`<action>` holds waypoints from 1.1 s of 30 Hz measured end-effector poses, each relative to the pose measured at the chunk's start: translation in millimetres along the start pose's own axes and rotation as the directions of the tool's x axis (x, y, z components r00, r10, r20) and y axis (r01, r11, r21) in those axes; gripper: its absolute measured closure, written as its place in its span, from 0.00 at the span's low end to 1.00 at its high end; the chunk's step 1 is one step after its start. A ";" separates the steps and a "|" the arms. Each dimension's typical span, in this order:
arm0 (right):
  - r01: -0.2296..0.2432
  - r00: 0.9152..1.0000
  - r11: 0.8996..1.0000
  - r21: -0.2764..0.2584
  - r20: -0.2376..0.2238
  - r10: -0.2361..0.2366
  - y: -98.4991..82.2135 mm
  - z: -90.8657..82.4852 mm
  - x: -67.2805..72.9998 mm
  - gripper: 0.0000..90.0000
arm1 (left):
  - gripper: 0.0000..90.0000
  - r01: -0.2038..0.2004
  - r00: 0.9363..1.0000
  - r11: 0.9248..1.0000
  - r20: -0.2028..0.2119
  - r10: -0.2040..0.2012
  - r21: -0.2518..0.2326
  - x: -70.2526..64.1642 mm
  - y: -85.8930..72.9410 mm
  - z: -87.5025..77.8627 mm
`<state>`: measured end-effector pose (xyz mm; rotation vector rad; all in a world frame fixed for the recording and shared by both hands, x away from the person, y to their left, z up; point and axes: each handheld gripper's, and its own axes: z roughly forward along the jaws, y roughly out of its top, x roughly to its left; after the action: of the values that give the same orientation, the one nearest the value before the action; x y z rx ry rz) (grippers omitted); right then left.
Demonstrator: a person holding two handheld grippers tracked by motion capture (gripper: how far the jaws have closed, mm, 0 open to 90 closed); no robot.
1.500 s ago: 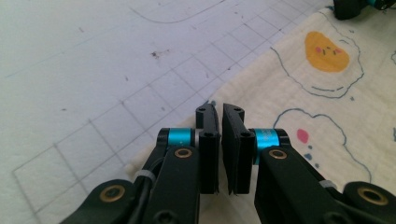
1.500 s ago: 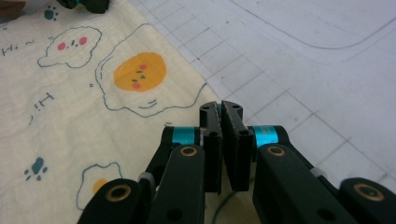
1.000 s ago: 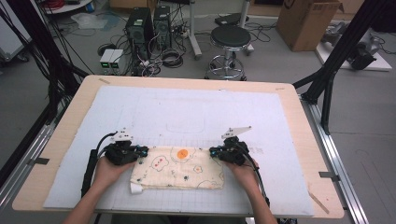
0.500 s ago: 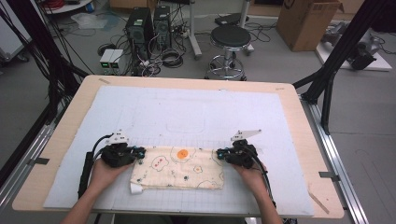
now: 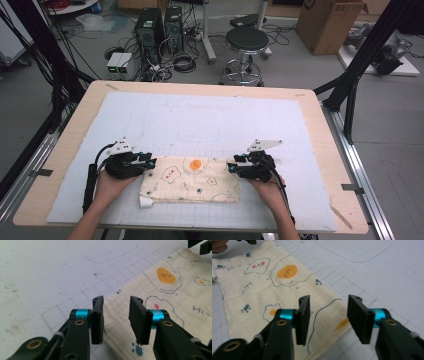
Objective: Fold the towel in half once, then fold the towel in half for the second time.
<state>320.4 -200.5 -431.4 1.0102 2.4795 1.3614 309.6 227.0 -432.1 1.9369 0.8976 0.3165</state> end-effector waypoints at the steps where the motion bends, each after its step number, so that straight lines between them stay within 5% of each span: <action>1: 0.001 1.000 1.000 -0.004 -0.001 -0.001 0.2 -1.1 0.7 0.52 | 0.67 0.003 1.000 1.000 0.003 -0.003 -0.002 -0.1 0.5 -0.4; 12: 0.003 1.000 0.999 -0.046 0.021 -0.002 4.8 -10.0 3.7 0.40 | 0.55 0.038 0.999 0.998 0.003 -0.038 -0.047 1.4 3.6 -4.1; 26: 0.007 1.000 0.999 -0.039 0.007 -0.007 6.8 -8.0 2.9 0.40 | 0.54 0.028 1.000 0.998 -0.003 -0.029 -0.048 -0.1 4.4 -2.8; 33: 0.004 1.000 1.000 -0.022 0.020 -0.004 9.9 -1.8 -0.2 0.42 | 0.55 0.035 0.998 0.999 -0.046 -0.036 -0.038 4.7 4.4 0.4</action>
<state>324.7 -198.2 -422.6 1.0089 2.4461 1.3677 315.1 228.8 -429.2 1.8840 0.9493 0.3567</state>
